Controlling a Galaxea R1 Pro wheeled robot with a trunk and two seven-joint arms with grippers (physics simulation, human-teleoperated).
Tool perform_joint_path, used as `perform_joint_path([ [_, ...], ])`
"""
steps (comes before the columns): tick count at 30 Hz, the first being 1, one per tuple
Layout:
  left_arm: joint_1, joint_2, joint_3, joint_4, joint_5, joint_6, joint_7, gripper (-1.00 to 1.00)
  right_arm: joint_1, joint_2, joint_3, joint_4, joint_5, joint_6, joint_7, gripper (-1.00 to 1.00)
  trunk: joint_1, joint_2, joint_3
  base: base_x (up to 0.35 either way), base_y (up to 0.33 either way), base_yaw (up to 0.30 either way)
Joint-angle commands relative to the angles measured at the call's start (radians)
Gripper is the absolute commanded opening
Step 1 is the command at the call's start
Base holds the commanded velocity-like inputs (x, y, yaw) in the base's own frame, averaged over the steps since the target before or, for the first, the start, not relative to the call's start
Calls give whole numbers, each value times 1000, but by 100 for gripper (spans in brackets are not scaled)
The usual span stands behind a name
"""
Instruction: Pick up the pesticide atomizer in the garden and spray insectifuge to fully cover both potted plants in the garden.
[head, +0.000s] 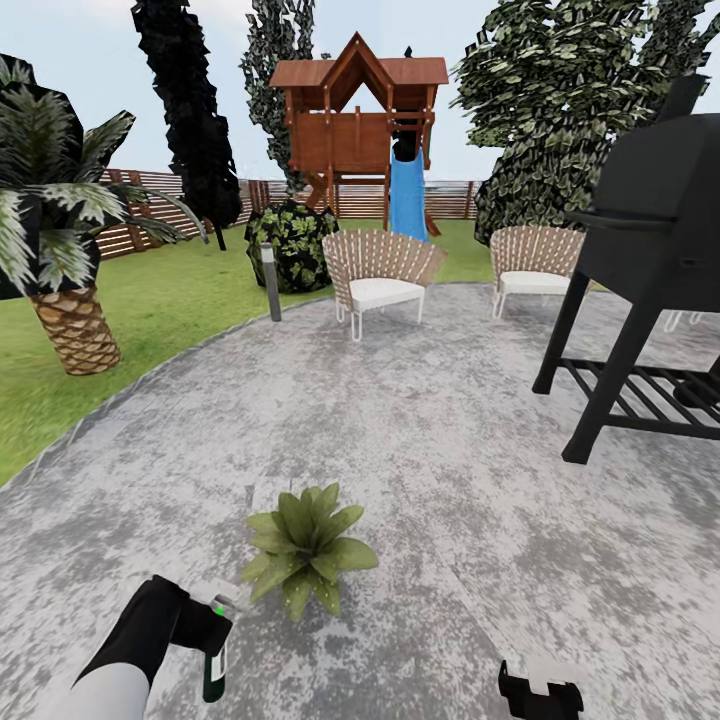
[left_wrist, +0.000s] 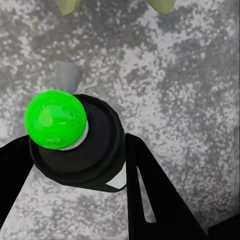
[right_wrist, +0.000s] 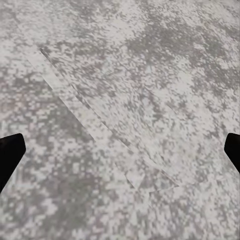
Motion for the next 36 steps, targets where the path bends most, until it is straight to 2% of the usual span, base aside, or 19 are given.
perform_joint_path([
  [1,-1,-2,6,0,-5,5,-6,-100,-1,0,-8,1,11,-3,-3,100,0,0,-1,55,1,0],
  [6,-1,-1,5,2,-5,6,-6,-100,-1,-1,-8,1,11,-3,-3,100,0,0,-1,211,0,0],
  [12,34,3,1,20,-9,1,-6,-100,-1,-1,-8,1,11,-3,-4,100,0,0,-1,3,0,0],
  [18,39,5,1,21,-10,2,-6,-100,-1,6,-9,-1,7,-3,-6,100,0,0,-1,0,0,-1],
  [25,39,6,1,21,-10,2,-6,-100,-1,7,-10,-2,6,-3,-6,100,0,0,-1,0,14,-208],
  [30,40,7,1,21,-10,1,-6,-100,-1,7,-10,-2,6,-3,-6,100,0,0,-1,-43,248,-238],
  [36,40,7,1,21,-10,0,-6,-100,-1,8,-10,-2,4,-3,-6,100,0,0,-1,-36,298,-23],
])
